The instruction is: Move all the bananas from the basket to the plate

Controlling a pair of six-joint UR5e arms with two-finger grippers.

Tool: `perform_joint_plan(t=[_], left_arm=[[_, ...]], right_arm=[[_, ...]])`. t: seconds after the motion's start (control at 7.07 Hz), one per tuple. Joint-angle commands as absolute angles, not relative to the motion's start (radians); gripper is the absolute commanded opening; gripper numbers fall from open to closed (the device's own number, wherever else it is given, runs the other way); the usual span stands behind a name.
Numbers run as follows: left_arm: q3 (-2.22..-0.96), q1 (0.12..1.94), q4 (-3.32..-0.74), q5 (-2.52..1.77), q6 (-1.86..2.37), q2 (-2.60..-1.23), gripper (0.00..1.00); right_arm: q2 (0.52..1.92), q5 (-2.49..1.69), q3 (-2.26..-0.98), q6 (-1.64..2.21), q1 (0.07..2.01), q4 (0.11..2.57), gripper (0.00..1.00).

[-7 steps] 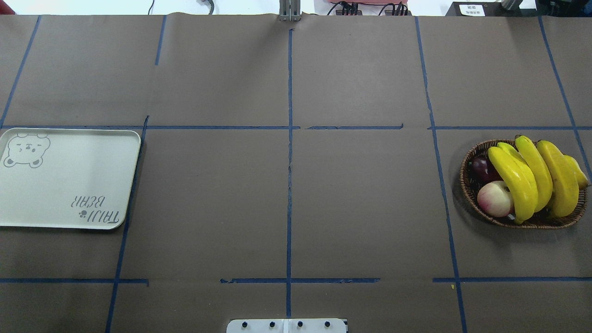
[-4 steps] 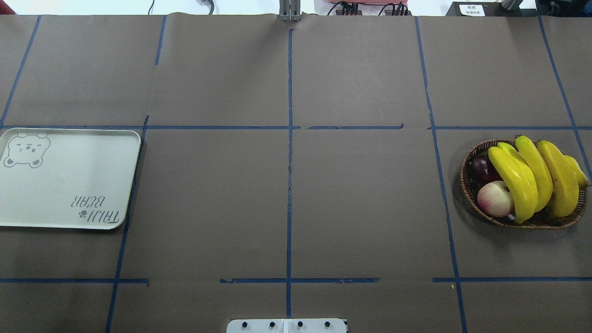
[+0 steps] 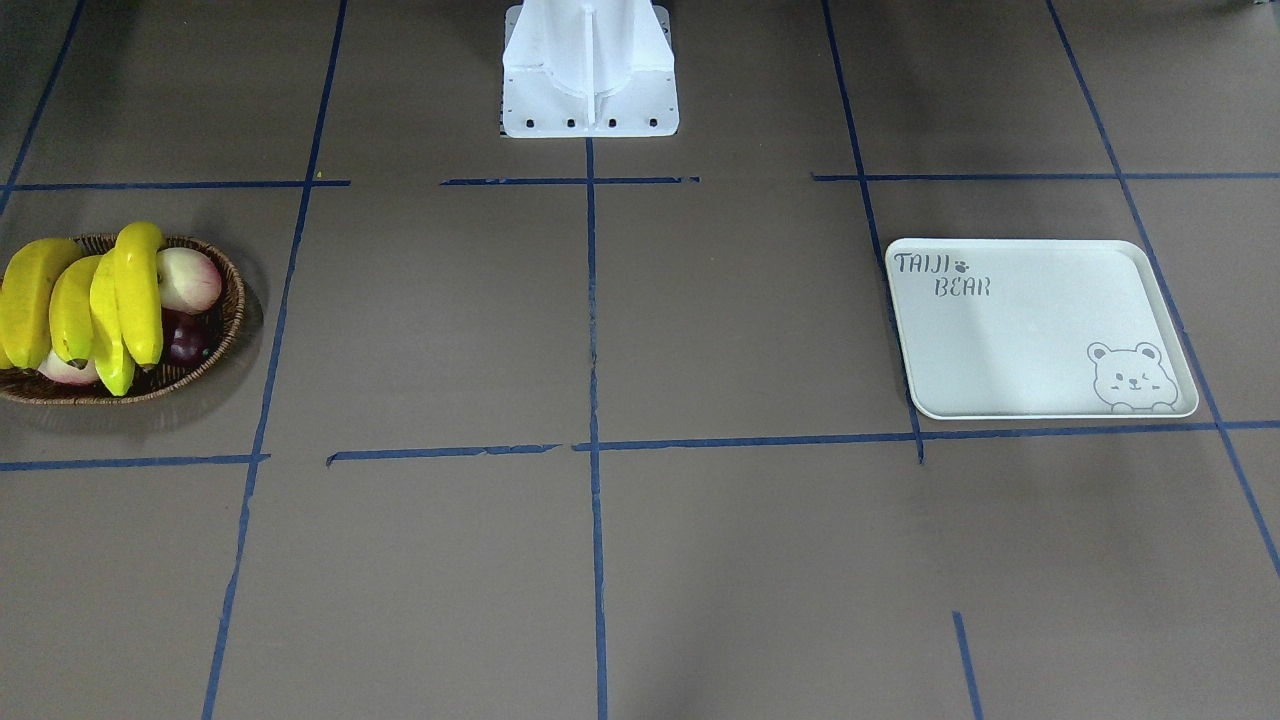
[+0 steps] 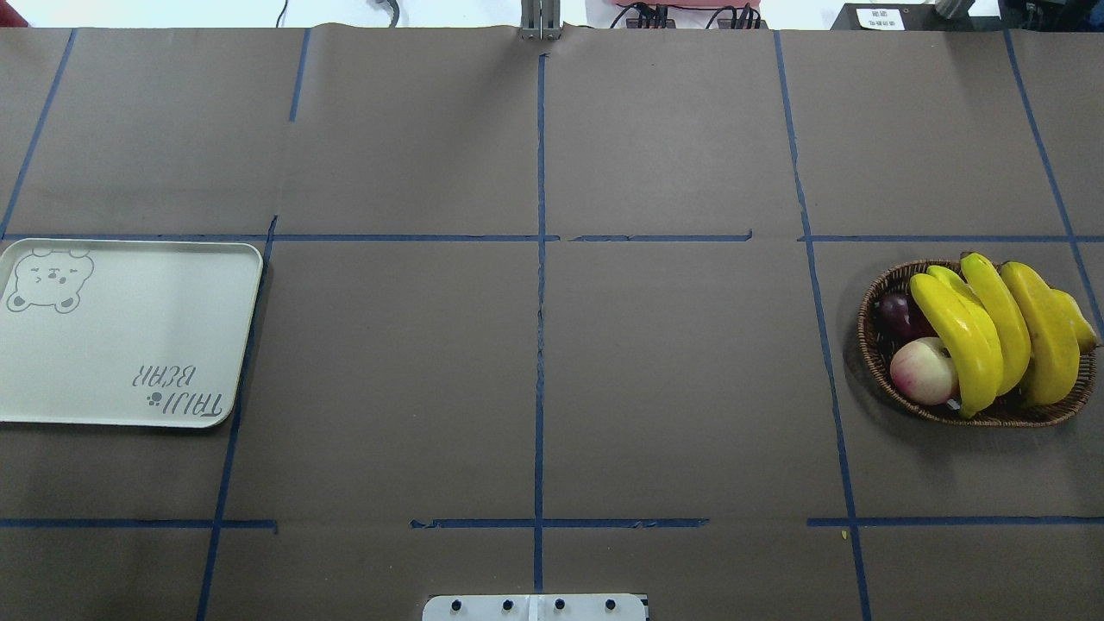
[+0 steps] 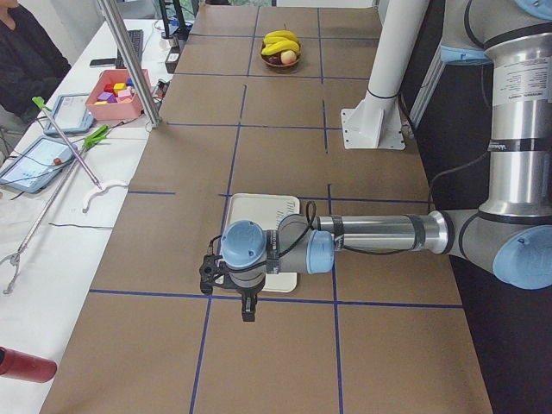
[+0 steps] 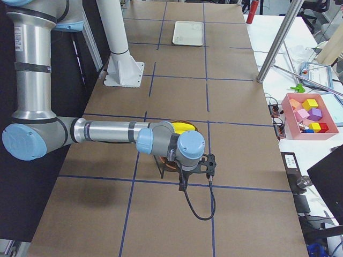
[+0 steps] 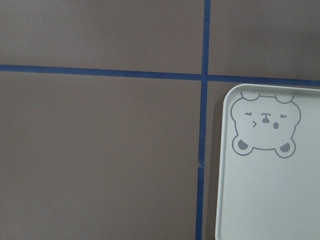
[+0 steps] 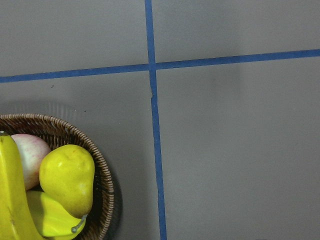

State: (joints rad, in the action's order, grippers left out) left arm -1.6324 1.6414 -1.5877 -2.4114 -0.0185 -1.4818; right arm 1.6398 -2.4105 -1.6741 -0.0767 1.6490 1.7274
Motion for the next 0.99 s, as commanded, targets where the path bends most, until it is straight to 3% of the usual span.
perform_joint_plan(t=[0.0,0.57,0.85], left_arm=[[-1.634,1.641,-1.589,-2.411,-0.020,-1.482,1.00],[-1.649,1.641,-1.589,-2.411,-0.017,-1.482,1.00],[-1.660,1.643,-1.589,-2.411,-0.017,-1.479,1.00]], right_arm=[[1.638,-2.410,-1.674,-0.077,1.649,1.727,1.00],[1.629,-2.414,-1.735,-0.075,1.647,1.727,1.00],[1.530,-2.395,-1.813,-0.075,1.649,1.732,1.00]])
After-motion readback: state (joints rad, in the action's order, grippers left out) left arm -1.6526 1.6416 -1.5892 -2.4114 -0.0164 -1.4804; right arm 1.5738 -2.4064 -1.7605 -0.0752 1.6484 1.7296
